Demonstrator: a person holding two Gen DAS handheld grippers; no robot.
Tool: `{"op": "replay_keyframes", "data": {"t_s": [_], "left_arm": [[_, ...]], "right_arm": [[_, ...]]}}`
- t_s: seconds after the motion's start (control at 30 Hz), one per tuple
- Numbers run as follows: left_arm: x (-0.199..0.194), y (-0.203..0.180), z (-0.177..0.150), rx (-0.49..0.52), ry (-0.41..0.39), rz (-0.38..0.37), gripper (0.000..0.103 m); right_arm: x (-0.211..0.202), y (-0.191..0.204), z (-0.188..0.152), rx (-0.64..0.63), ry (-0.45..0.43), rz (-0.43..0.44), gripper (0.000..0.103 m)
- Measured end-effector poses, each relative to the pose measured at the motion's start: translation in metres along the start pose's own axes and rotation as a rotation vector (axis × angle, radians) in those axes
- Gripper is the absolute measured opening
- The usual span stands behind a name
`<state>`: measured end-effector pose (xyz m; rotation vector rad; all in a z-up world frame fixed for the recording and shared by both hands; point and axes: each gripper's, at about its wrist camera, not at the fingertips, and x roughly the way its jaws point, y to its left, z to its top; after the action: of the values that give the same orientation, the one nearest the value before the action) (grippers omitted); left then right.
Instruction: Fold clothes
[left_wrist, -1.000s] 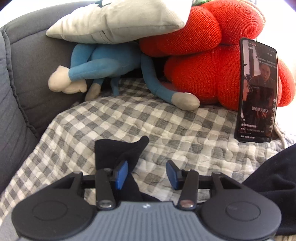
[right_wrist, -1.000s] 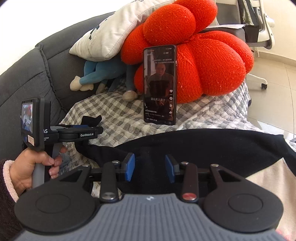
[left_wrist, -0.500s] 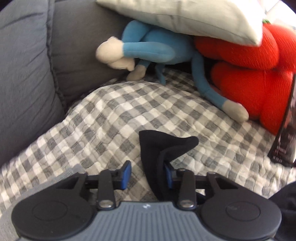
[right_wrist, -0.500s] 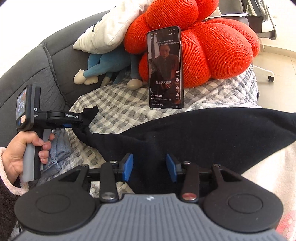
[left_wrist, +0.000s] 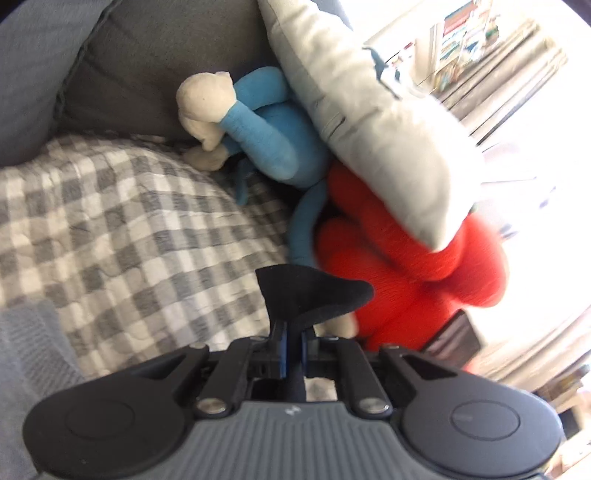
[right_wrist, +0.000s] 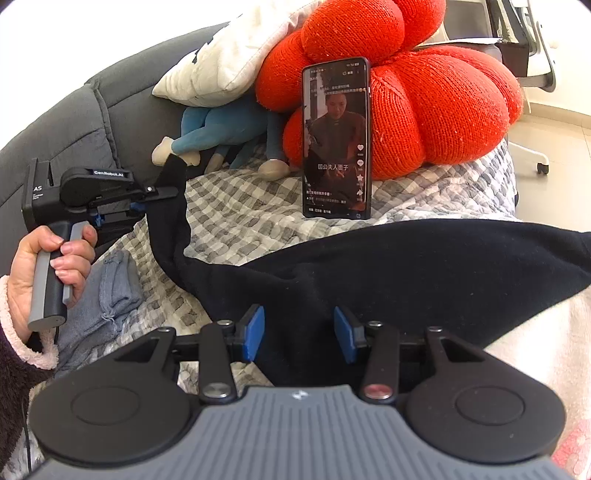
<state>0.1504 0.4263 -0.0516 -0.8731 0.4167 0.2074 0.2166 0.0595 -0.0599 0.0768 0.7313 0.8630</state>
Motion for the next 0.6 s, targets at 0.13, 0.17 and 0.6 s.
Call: {"op": "replay_keyframes", "data": {"t_s": [0.13, 0.17, 0.6], "left_arm": [[-0.003, 0.007, 0.006, 0.030, -0.010, 0.083, 0.007], [-0.003, 0.007, 0.007, 0.053, -0.006, 0.124, 0.007], [-0.003, 0.027, -0.004, 0.179, 0.020, 0.267, 0.014]], "right_arm": [[0.000, 0.000, 0.000, 0.002, 0.000, 0.000, 0.047], [0.000, 0.000, 0.000, 0.001, 0.000, -0.001, 0.047], [-0.002, 0.009, 0.003, -0.036, 0.008, -0.003, 0.048]]}}
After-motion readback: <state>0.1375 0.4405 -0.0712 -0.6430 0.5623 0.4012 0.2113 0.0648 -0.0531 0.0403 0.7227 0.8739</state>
